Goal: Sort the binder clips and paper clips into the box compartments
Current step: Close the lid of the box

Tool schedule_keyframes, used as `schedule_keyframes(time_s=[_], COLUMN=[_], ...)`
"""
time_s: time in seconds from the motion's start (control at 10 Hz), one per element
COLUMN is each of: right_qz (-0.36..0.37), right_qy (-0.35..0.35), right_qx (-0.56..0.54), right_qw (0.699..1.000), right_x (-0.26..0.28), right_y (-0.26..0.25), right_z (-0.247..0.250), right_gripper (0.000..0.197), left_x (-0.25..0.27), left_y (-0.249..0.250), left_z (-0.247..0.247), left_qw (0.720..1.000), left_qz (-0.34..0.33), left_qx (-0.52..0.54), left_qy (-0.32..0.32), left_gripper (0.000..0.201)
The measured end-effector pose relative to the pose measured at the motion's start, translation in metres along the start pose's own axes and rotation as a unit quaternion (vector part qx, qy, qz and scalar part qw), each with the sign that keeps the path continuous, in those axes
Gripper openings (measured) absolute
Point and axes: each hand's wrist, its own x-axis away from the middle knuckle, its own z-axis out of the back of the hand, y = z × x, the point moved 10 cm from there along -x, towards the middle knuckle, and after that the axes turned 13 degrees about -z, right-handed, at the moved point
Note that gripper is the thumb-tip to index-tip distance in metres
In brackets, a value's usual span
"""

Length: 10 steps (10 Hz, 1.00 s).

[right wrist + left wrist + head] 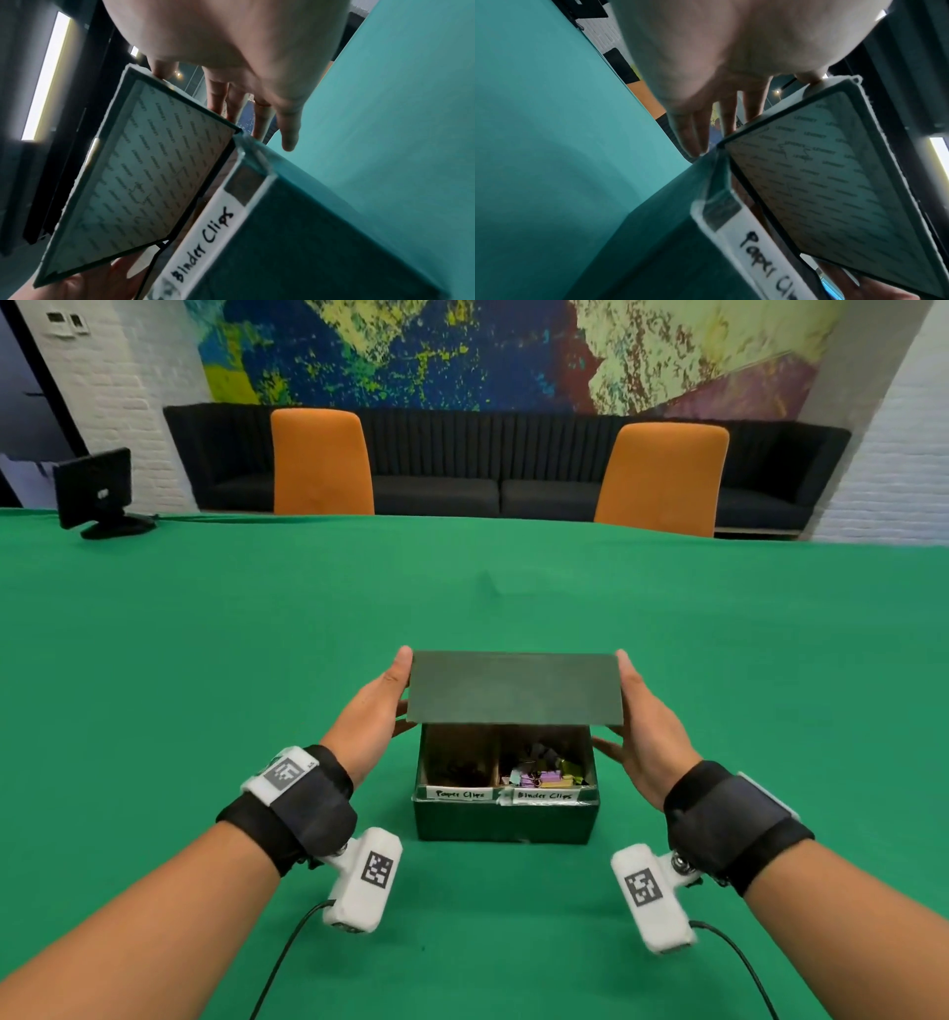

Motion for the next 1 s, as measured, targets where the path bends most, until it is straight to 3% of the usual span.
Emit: schedule_keyframes(time_s=[0.1,0.2,0.3,0.5,0.6,0.9,1.0], right_qz=[-0.002,0.016,0.111,0.167,0.175,0.168,0.151], right_qy=[-0.034,-0.042,-0.023,-0.023,-0.010,-0.001,0.005], right_qx=[-0.014,-0.008,0.089,0.105,0.122,0.243,0.347], right_qw=[0.999,0.999,0.990,0.980,0.977,0.956,0.926], right_x=[0.005,0.009,0.018,0.024,0.024,0.026,0.035], right_y=[0.006,0.013,0.010,0.013,0.015,0.011,0.005], right_z=[-0.003,-0.007,-0.010,-0.015,-0.015,-0.013,-0.011], right_gripper=[0.043,0.034,0.020,0.026,0.036,0.036,0.045], left_x=[0.010,0.021,0.027,0.027,0.027,0.033,0.037], left_y=[-0.009,-0.019,-0.023,-0.032,-0.033,-0.016,-0.015], left_z=[-0.004,-0.007,-0.011,-0.010,-0.012,-0.015,-0.002], left_qw=[1.000,1.000,0.996,0.995,0.995,0.984,0.979], left_qz=[0.005,-0.011,-0.077,-0.083,-0.087,-0.121,-0.073], left_qx=[0.016,0.015,-0.032,-0.035,-0.034,-0.123,-0.183], left_qy=[-0.016,-0.014,-0.039,-0.042,-0.040,-0.043,-0.060], left_gripper=[0.052,0.034,0.044,0.043,0.046,0.045,0.071])
